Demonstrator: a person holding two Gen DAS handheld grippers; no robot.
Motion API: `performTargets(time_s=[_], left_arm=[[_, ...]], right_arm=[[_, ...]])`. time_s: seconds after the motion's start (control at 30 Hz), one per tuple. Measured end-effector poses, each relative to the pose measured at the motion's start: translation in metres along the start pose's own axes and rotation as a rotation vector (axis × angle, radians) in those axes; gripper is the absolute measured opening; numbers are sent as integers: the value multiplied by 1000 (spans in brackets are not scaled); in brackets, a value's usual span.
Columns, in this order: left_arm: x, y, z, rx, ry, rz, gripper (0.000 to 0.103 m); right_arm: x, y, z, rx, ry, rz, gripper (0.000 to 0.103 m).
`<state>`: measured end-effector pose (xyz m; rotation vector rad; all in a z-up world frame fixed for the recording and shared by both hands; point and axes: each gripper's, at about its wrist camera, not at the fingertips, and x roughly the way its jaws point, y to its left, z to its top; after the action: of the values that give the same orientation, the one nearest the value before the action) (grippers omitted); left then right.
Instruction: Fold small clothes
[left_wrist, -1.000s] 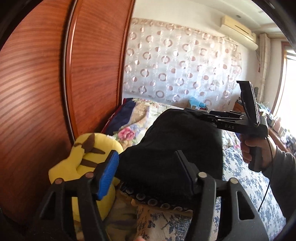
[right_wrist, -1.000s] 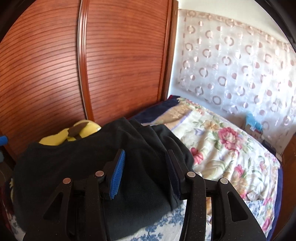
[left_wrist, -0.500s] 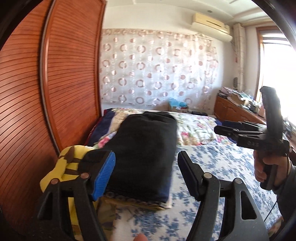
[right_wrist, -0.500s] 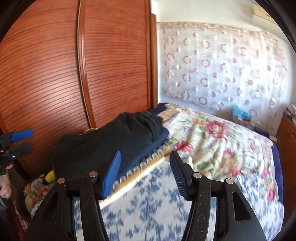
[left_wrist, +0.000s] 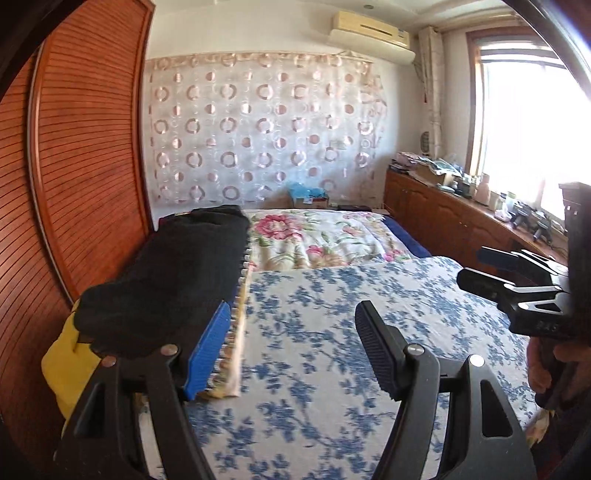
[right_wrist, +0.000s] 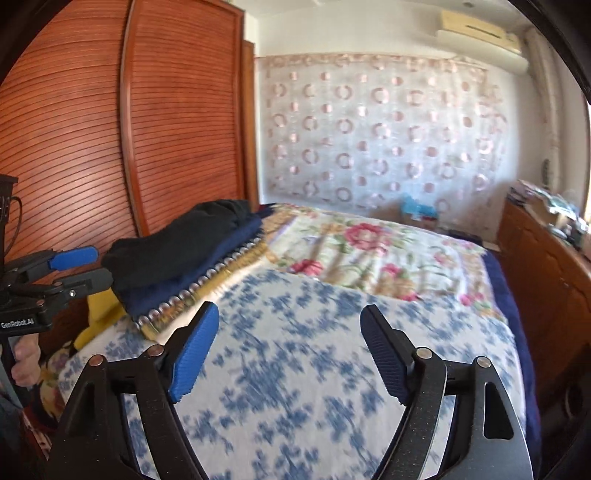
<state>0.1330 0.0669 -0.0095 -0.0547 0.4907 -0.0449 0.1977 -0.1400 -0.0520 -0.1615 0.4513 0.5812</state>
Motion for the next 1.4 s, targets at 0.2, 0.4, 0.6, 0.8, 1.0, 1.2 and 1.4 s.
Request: performTargets(time_s=[0.2,0.4,0.6,0.8,1.0,1.2,1.4], left_arm=[[-13,-25,2,18,-8,-37,70],[-33,-37,8,31,-31,-23,71],[-55,-38,21,27,-70,-11,71],[-71,-38,28,23,-112,1,71],[-73,-38,26,28,-118,8,71],[-73,-37,25,30,-122,11,71],[-73,-37,24,30,-121,13,72]], right_arm=[[-39,-18,-21,61,-26,-90,82],[-72,-28,-27,104,-52,-125,82],[-107,-31,-20,135,-108,-166,82],[-135,-31,-14,149,-160,-216,82],[-143,-30,-13,148,-175,-222,82],[-143,-30,-11,151,-175,-221,82],[-143,-29,-9,150,-174,-226,82]])
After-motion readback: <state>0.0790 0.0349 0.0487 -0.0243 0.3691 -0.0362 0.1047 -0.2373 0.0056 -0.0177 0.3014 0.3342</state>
